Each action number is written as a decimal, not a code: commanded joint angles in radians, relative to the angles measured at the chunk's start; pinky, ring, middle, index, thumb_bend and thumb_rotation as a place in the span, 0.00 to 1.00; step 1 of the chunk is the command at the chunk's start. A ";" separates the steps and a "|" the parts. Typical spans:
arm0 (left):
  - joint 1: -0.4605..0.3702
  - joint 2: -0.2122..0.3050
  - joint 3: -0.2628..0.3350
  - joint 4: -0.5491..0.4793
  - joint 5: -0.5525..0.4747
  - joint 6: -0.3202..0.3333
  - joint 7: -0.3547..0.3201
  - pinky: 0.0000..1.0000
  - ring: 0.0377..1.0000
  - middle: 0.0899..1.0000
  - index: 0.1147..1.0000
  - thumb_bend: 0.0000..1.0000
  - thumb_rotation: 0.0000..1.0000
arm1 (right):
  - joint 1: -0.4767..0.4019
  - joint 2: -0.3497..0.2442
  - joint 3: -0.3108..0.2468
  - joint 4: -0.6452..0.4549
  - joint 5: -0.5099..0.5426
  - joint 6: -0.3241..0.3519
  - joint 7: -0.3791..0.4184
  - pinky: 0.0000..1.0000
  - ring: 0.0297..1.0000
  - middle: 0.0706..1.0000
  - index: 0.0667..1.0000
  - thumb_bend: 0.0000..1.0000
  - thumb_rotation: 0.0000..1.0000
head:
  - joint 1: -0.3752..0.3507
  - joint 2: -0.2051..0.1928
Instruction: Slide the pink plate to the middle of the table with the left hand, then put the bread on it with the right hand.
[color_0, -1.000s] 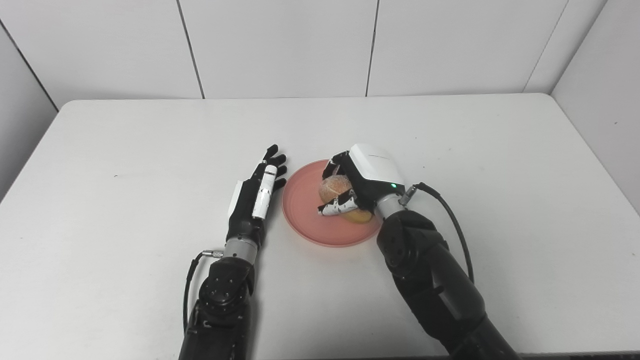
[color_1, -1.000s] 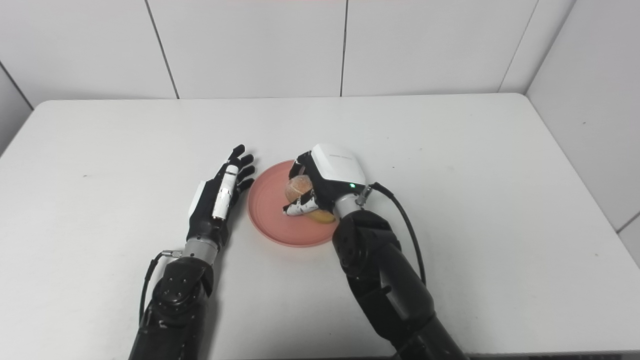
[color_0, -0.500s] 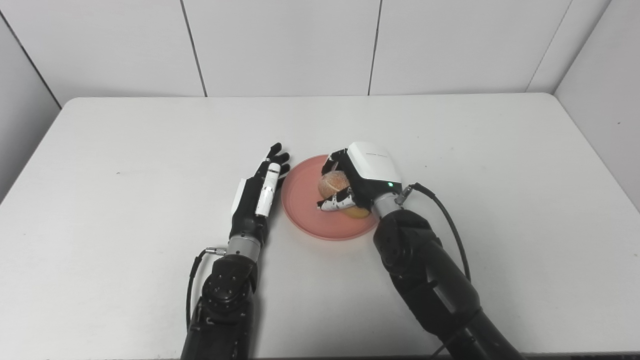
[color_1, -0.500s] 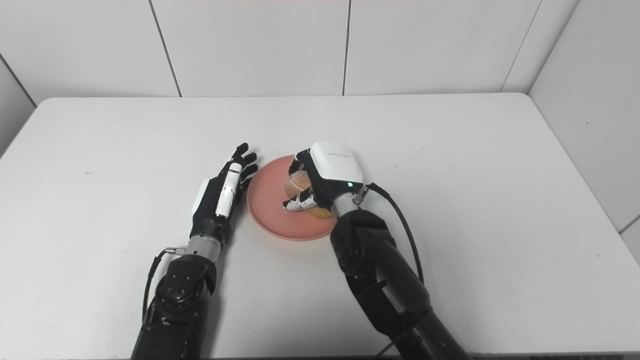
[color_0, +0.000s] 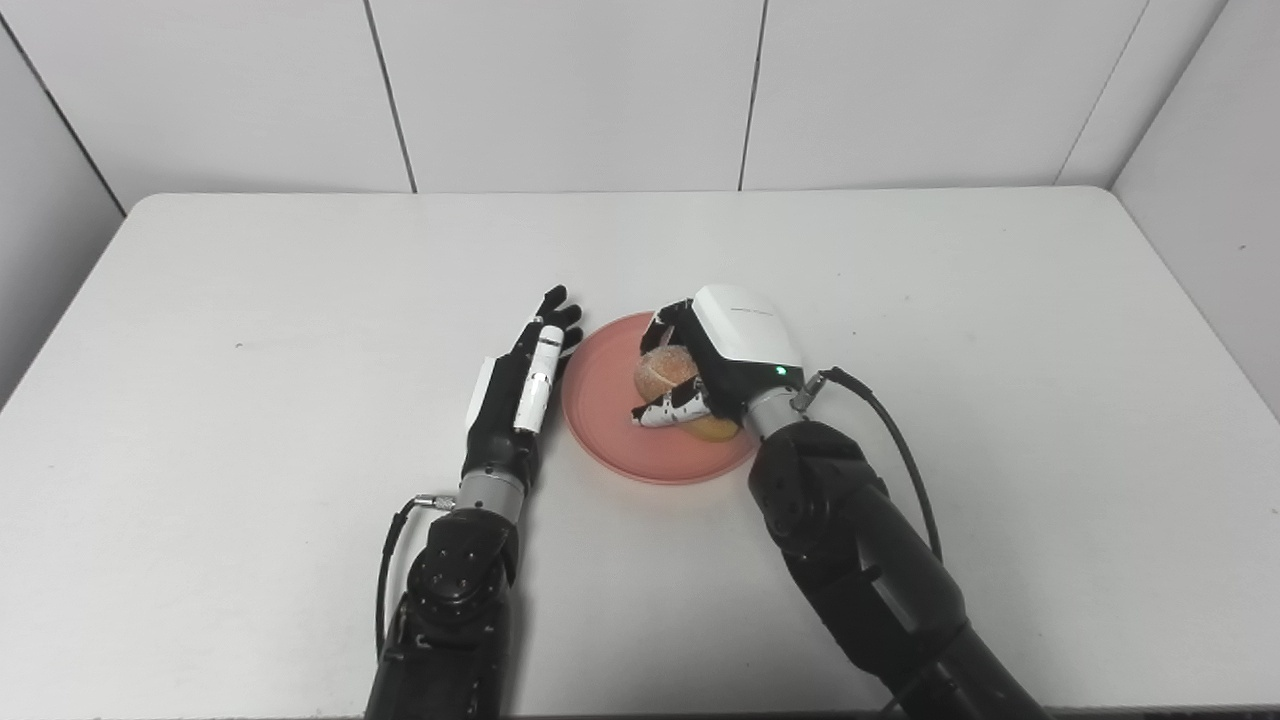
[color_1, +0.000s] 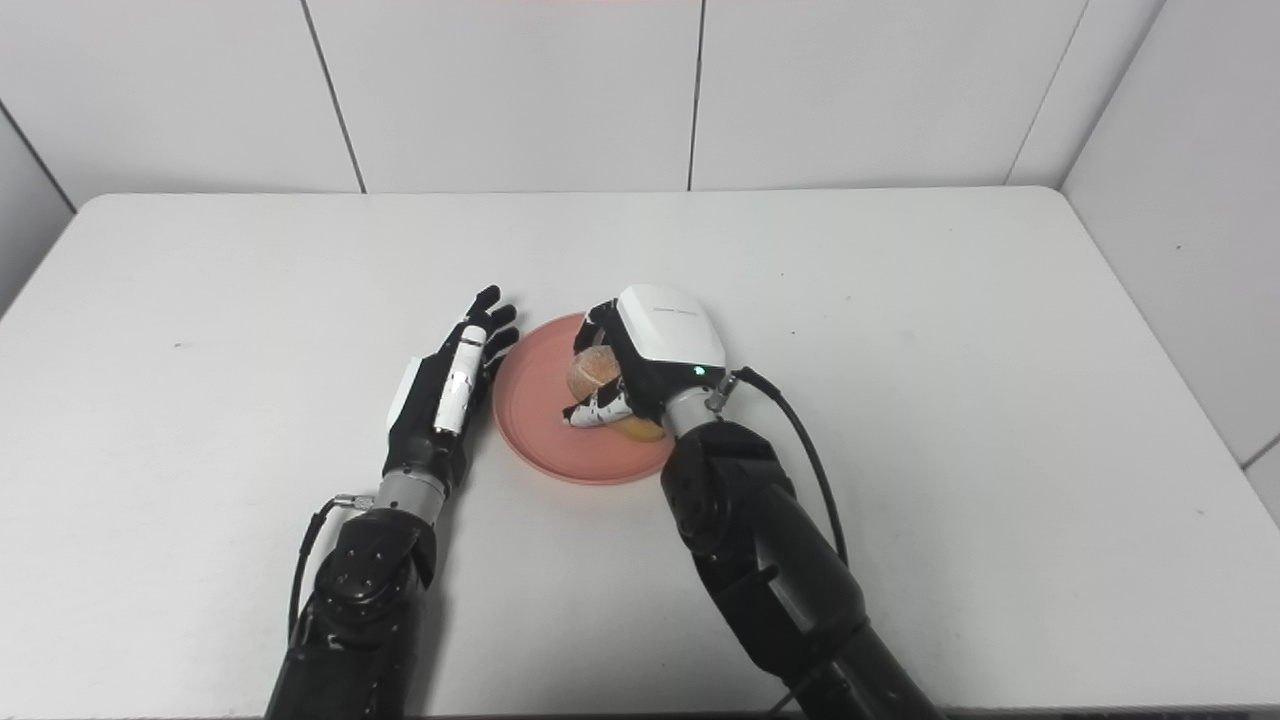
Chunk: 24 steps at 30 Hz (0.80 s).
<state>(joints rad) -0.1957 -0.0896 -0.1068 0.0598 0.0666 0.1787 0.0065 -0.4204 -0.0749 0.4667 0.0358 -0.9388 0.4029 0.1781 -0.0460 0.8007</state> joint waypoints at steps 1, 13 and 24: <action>-0.026 -0.018 -0.014 -0.008 0.011 -0.009 0.002 0.87 0.90 0.91 0.89 0.34 1.00 | -0.031 0.001 0.001 -0.049 -0.022 0.014 0.005 0.31 0.41 0.47 0.45 0.52 0.16 | 0.000 0.001; -0.028 -0.013 -0.015 -0.013 0.021 -0.010 -0.002 0.88 0.90 0.90 0.89 0.35 1.00 | -0.030 0.007 -0.020 -0.199 -0.153 0.066 0.254 0.48 0.61 0.67 0.70 0.89 0.47 | 0.000 0.003; -0.033 -0.010 -0.010 -0.006 0.023 -0.012 0.000 0.86 0.90 0.89 0.88 0.35 1.00 | -0.023 0.032 -0.076 -0.276 -0.221 0.065 0.368 0.50 0.65 0.73 0.78 0.92 0.50 | -0.002 0.003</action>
<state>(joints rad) -0.1962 -0.0893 -0.1109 0.0595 0.0875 0.1787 0.0063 -0.4152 -0.0517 0.4080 -0.1987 -1.1408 0.4662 0.5414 -0.0491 0.8023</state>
